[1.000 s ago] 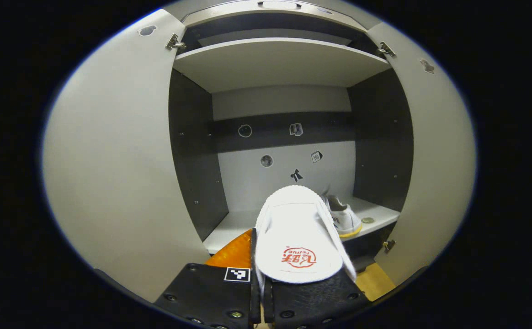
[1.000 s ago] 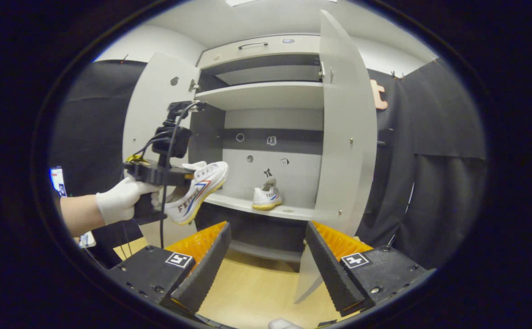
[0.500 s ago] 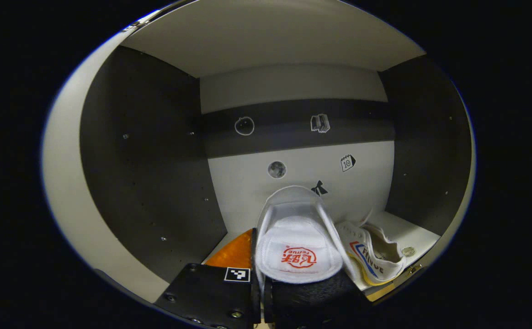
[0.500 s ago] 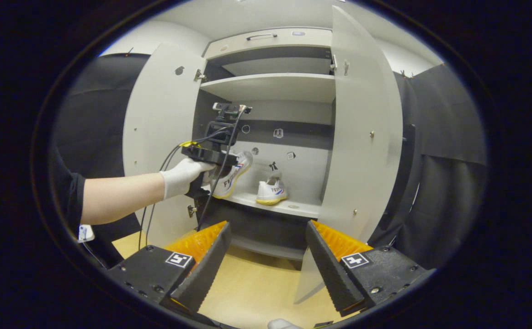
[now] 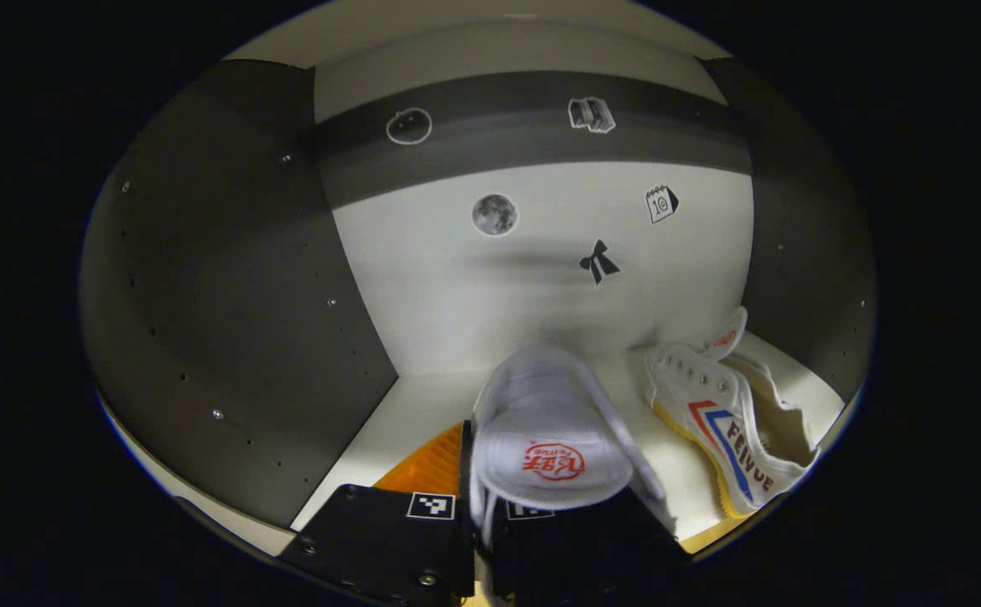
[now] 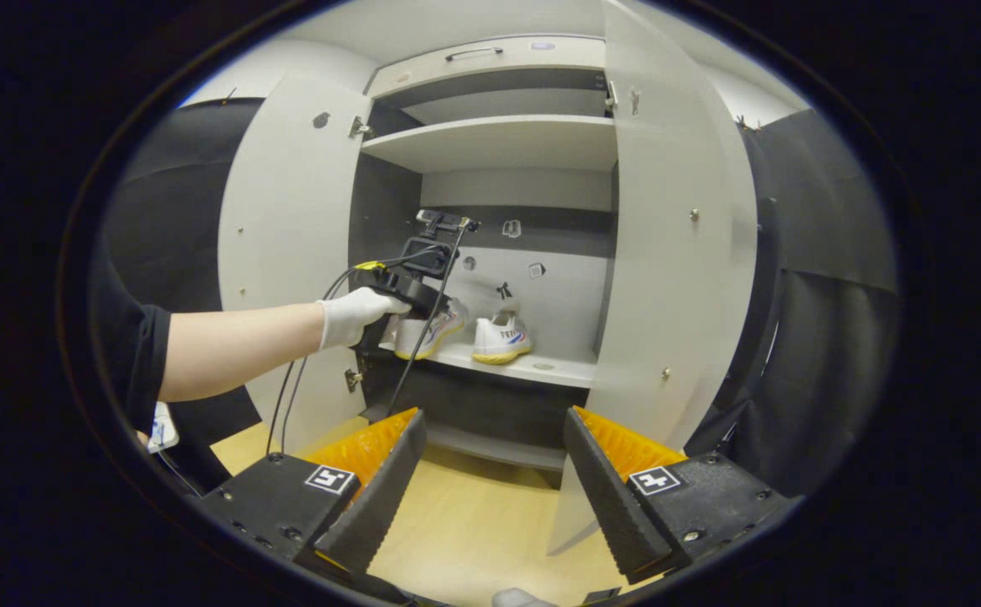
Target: Grab one shoe with the right hand and put it into the shoe cabinet, grab the other shoe with the left hand and put it into the shoe cabinet; then close the right door with the right hand and the left door with the left hand.
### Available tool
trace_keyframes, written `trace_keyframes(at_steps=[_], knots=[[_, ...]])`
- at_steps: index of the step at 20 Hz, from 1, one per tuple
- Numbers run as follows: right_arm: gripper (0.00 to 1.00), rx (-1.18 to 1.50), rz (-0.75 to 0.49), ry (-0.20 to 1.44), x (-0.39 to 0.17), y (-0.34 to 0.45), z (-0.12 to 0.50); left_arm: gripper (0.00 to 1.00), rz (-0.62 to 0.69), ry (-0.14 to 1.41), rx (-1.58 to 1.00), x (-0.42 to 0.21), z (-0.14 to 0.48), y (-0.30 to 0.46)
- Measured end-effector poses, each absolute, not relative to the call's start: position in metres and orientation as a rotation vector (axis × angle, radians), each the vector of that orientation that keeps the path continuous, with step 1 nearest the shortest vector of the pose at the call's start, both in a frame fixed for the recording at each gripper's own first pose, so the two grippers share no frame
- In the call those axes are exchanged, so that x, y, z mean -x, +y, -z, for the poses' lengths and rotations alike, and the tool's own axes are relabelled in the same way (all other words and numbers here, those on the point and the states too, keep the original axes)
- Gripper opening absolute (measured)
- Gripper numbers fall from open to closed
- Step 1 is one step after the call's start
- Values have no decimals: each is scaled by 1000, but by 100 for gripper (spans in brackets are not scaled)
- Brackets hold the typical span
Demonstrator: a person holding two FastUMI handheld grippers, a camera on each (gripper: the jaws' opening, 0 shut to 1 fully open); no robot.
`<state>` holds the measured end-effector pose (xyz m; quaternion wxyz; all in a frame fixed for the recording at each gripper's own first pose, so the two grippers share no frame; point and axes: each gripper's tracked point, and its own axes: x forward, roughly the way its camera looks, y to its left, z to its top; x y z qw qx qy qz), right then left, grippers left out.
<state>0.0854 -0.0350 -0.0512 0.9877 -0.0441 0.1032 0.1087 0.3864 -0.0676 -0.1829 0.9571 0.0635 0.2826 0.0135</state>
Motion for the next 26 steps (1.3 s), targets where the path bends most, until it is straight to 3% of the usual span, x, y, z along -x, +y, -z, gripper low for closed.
trace_keyframes(at_steps=[1, 3, 4, 7, 8, 9, 10, 11, 12, 26], knots=[[100, 89, -220, 208, -86, -35, 51, 21, -10, 593, -114, -385, 186, -72], [100, 94, -223, 202, -86, -34, 49, 17, 9, 580, -100, -385, 183, -72], [100, 92, -223, 202, -87, -35, 49, 31, 24, 581, -86, -384, 182, -76], [100, 80, -227, 206, -88, -34, 49, 38, 18, 558, -61, -378, 174, -68], [100, 79, -227, 204, -88, -34, 48, 82, 13, 537, -48, -377, 168, -64], [100, 79, -227, 202, -88, -34, 48, 78, 2, 516, -39, -375, 162, -59], [100, 79, -228, 200, -88, -33, 47, 86, -6, 499, -40, -372, 156, -55], [100, 78, -228, 197, -88, -33, 47, 81, -13, 487, -35, -366, 151, -52], [100, 76, -228, 192, -88, -32, 45, 98, -13, 466, -27, -360, 144, -51], [100, 49, -137, 111, -87, -46, 14, 97, 41, 116, -3, -209, 50, -71]])
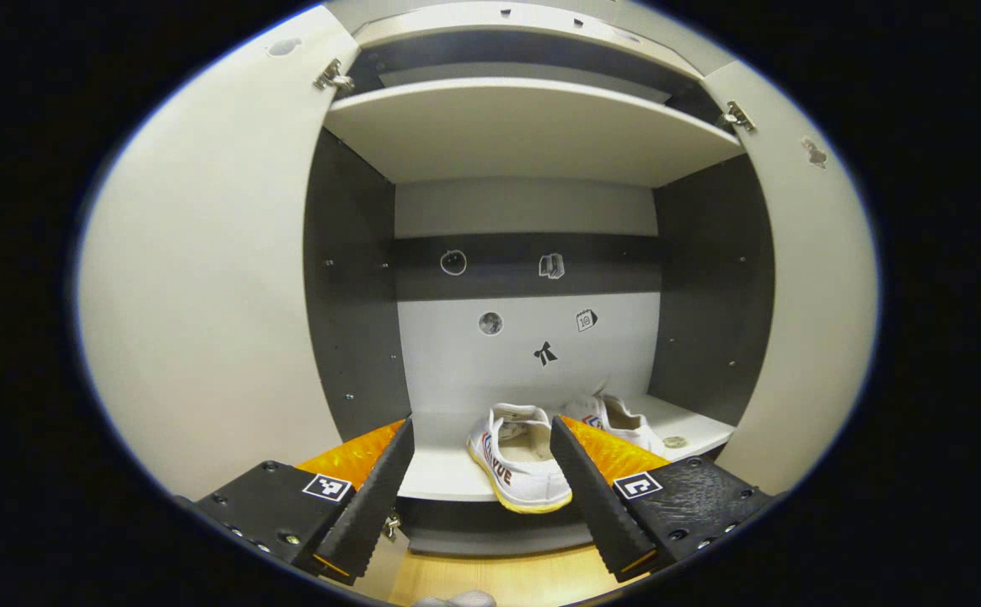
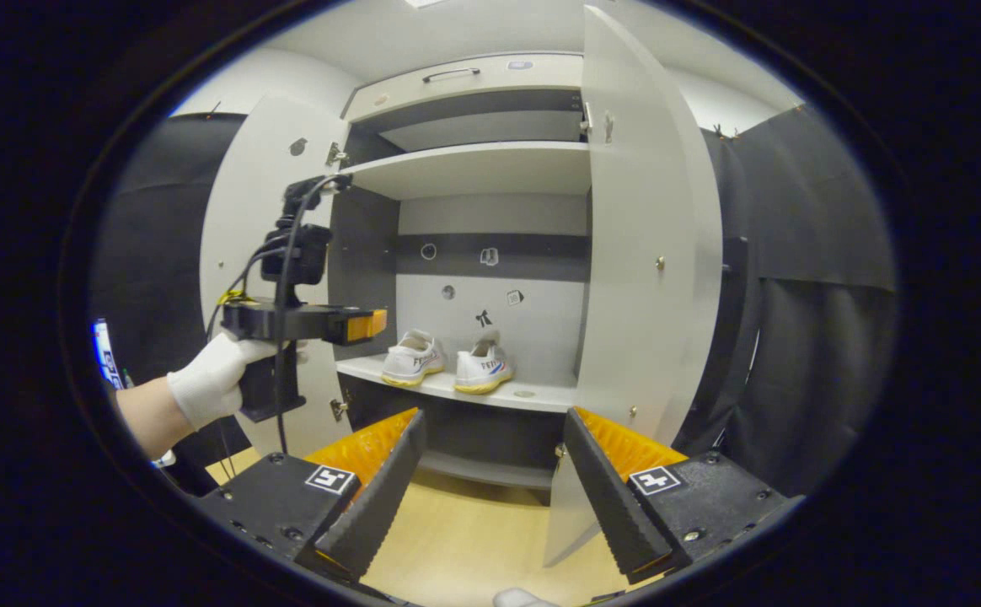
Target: Grab one shoe with the right hand and put it into the shoe cabinet, grab the other shoe with the left hand and put it into the shoe cabinet; then close the right door with the right hand and the left door with the left hand.
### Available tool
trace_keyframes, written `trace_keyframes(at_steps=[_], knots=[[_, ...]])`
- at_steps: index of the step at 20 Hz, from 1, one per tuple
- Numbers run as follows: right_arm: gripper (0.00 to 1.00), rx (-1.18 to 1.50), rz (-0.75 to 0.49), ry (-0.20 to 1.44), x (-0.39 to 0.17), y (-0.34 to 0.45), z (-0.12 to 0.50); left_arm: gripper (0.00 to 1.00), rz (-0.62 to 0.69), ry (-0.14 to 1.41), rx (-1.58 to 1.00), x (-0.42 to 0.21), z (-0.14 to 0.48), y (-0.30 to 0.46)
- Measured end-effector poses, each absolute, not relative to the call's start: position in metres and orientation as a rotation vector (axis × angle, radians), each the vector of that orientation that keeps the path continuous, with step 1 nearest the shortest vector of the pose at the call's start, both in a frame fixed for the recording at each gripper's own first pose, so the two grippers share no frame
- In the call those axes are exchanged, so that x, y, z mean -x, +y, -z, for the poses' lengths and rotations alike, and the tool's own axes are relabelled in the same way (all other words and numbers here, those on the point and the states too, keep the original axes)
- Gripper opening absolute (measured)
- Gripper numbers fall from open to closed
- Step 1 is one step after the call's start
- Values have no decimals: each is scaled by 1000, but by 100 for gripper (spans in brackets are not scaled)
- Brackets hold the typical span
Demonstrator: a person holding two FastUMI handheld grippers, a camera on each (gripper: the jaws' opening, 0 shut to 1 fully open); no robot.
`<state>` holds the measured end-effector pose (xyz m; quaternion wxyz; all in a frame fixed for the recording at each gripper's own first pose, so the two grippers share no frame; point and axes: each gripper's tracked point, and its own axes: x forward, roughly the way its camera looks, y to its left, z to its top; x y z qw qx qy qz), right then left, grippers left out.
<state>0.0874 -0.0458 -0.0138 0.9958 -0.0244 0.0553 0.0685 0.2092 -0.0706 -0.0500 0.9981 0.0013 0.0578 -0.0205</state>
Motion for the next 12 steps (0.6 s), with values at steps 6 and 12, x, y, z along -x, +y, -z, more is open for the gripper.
trace_keyframes(at_steps=[6, 12], knots=[[100, 44, -109, 81, -78, -49, 2, 97, 39, 30, -50, -134, 33, -72], [100, 55, -71, 66, -67, -64, 1, 97, 20, 3, -38, -66, 43, -61]])
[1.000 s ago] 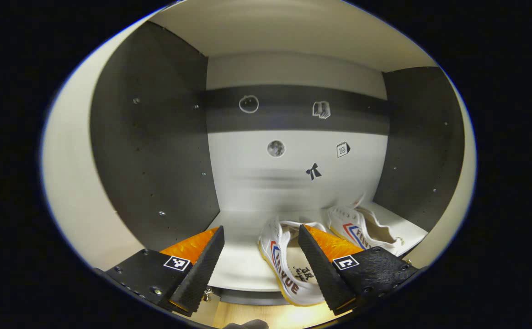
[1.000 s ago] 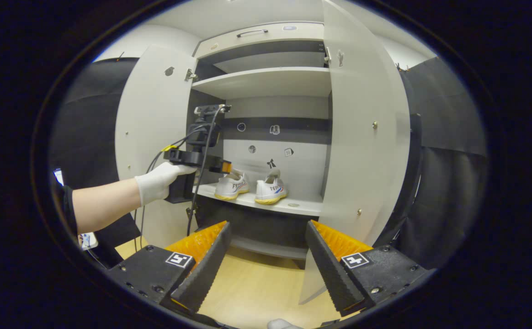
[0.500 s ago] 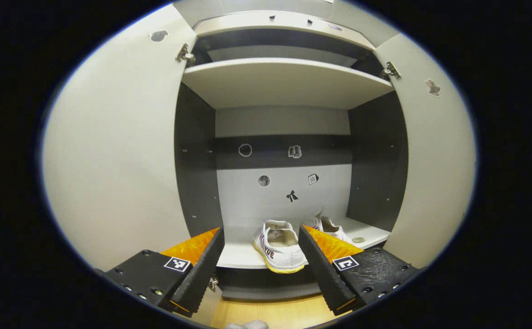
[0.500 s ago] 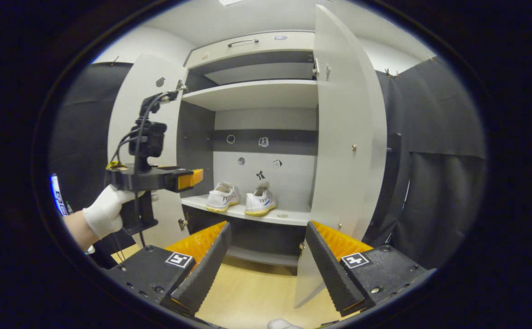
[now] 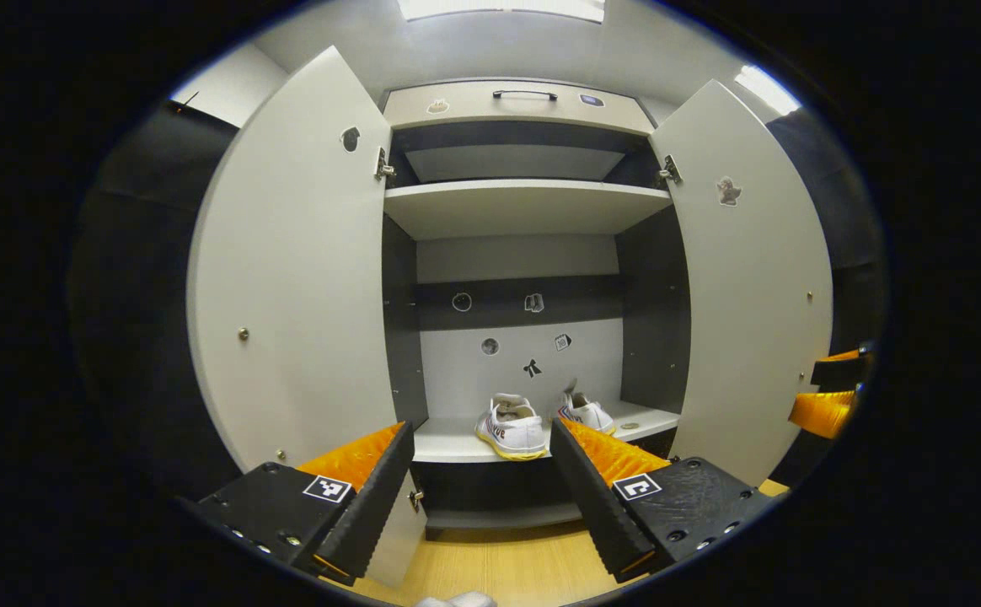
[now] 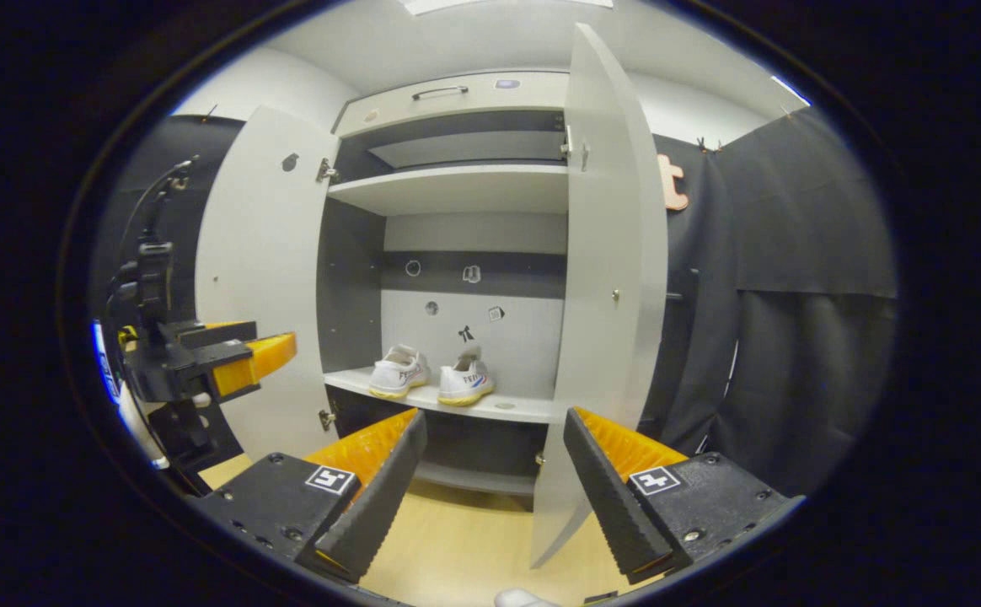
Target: Grab one shoe with the right hand and put it into the shoe cabinet, grab the other shoe with the left hand and put it into the shoe cabinet; then close the right door with the right hand and the left door with the left hand.
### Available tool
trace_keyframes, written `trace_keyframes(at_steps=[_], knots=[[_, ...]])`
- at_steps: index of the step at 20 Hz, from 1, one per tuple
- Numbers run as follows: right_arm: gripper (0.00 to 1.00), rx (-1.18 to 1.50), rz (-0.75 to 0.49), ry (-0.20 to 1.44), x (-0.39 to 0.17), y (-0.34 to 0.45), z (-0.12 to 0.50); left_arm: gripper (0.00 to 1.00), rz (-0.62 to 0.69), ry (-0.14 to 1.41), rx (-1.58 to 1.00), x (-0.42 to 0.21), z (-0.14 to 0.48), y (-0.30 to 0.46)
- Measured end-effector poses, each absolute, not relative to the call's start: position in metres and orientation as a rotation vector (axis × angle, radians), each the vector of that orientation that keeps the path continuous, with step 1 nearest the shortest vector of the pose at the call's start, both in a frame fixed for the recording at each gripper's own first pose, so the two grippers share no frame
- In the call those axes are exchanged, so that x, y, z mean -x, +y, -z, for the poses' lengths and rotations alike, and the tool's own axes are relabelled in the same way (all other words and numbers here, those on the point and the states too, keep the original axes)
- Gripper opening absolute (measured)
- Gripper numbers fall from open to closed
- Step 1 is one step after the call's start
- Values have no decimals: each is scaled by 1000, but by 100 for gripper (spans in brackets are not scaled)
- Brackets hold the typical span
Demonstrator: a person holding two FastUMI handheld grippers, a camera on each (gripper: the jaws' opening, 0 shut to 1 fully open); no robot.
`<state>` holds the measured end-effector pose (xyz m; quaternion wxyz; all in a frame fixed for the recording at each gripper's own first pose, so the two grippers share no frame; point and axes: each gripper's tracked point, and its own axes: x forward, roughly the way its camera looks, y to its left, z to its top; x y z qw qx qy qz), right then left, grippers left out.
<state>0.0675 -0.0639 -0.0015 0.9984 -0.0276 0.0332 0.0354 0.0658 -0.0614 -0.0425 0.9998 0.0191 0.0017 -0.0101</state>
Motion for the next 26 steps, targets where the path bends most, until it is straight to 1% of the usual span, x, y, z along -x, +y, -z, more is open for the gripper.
trace_keyframes(at_steps=[4, 9, 10, 11, 17, 19, 22, 25, 26], knots=[[100, 25, -34, 98, -60, -77, 16, 97, 33, 37, -39, -36, 66, -66], [100, 19, -13, 96, -50, -87, 14, 97, 60, 65, -31, -27, 74, -77], [100, 19, -4, 87, -48, -92, 10, 100, 60, 62, -29, -27, 72, -77], [100, 18, 7, 79, -47, -100, 7, 97, 60, 58, -27, -27, 70, -77], [100, -26, 139, 41, -50, -173, -12, 97, 45, 59, -37, -24, 68, -78], [100, -43, 163, 19, -51, -194, -20, 97, 37, 62, -36, -22, 67, -78], [100, -30, 226, 23, -58, -230, -20, 97, 18, 64, -29, -24, 66, -78], [100, -33, 235, 25, -73, -242, -23, 97, 2, 63, -22, -25, 65, -79], [100, -32, 221, 29, -78, -241, -22, 100, -1, 65, -22, -24, 66, -79]])
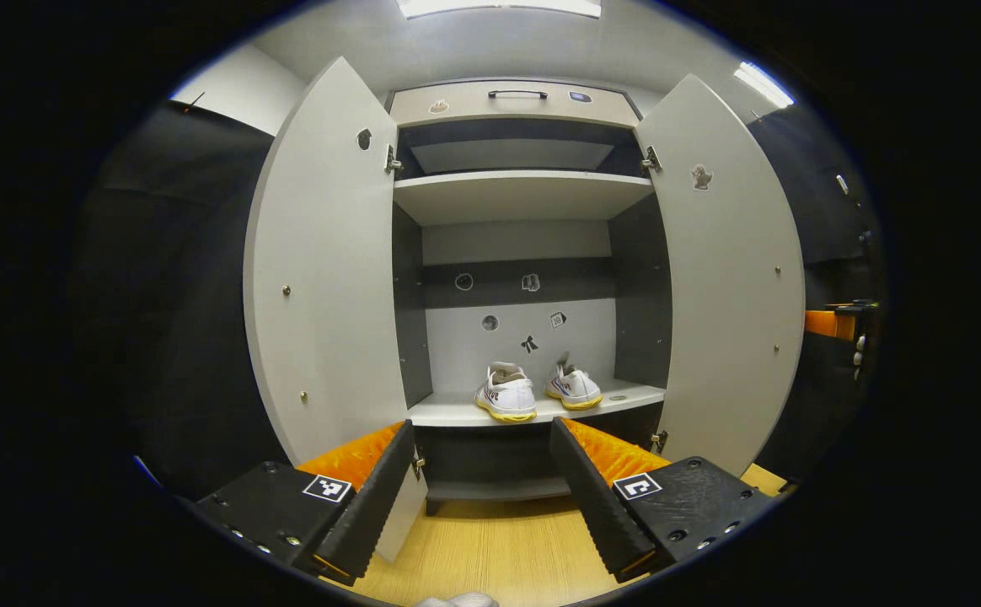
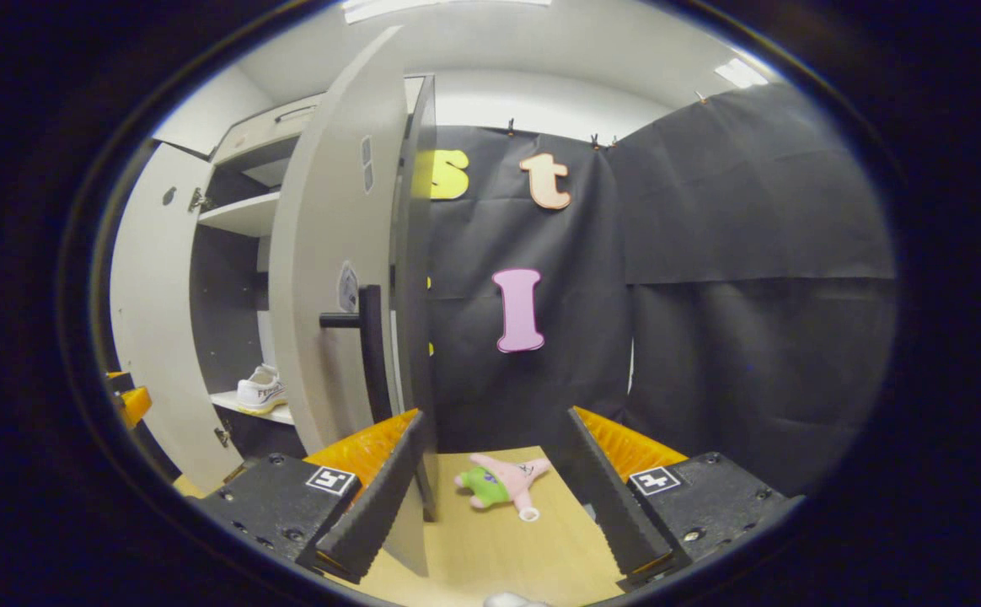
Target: Grab one shoe with the right hand and put it into the shoe cabinet, grab the other shoe with the left hand and put it into the shoe cabinet; then close the right door with the right hand and the left door with the left hand.
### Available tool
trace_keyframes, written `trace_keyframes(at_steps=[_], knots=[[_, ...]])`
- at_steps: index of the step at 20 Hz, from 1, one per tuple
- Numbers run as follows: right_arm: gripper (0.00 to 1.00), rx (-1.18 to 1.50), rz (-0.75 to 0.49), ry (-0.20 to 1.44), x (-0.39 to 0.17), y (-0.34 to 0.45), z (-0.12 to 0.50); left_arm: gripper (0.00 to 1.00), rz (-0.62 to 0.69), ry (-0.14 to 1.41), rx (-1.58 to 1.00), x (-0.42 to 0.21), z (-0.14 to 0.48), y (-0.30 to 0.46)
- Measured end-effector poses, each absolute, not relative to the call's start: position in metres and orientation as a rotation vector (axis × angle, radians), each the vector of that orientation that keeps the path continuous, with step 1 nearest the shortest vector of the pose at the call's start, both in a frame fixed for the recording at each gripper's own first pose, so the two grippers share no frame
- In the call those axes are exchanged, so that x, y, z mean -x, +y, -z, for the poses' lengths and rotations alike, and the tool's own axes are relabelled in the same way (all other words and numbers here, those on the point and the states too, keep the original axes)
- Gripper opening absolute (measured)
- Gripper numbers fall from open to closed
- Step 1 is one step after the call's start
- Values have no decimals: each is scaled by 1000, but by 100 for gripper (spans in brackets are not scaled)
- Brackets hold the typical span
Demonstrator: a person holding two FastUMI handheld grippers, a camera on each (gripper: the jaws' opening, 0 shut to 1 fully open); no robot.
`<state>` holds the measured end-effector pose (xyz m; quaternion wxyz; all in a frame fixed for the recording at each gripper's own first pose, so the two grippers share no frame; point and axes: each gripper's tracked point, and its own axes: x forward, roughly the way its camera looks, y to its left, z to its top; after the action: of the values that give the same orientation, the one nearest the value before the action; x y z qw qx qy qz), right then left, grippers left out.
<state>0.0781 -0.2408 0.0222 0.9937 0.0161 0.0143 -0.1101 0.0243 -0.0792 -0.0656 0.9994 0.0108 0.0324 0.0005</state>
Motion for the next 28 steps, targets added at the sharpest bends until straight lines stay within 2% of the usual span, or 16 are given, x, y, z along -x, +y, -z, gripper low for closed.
trace_keyframes(at_steps=[1, 3, 5, 6, 7, 9, 10, 15, 23, 24, 27, 28], knots=[[100, -31, 205, 33, -82, -238, -21, 97, -5, 70, -22, -23, 67, -79], [100, -25, 185, 39, -88, -231, -23, 97, -15, 71, -25, -22, 68, -77], [96, -20, 165, 36, -90, -226, -25, 97, -28, 74, -22, -21, 70, -74], [92, -21, 159, 34, -92, -224, -24, 97, -35, 74, -16, -21, 71, -73], [96, -18, 157, 40, -92, -223, -24, 97, -39, 79, -11, -21, 73, -71], [90, -18, 161, 40, -91, -219, -25, 97, -46, 84, -7, -20, 76, -68], [94, -23, 165, 41, -90, -218, -25, 97, -49, 89, -4, -20, 77, -66], [95, -36, 123, 44, -90, -192, -23, 97, -48, 96, -4, -14, 78, -61], [95, 19, -65, 40, -116, -97, -23, 97, -72, 99, -11, 1, 75, -45], [90, 33, -99, 41, -121, -83, -24, 97, -76, 100, -8, 3, 75, -43], [95, 57, -176, 47, -127, -47, -22, 97, -89, 102, -11, 9, 75, -35], [100, 66, -184, 34, -126, -40, -26, 97, -95, 104, -13, 12, 75, -32]])
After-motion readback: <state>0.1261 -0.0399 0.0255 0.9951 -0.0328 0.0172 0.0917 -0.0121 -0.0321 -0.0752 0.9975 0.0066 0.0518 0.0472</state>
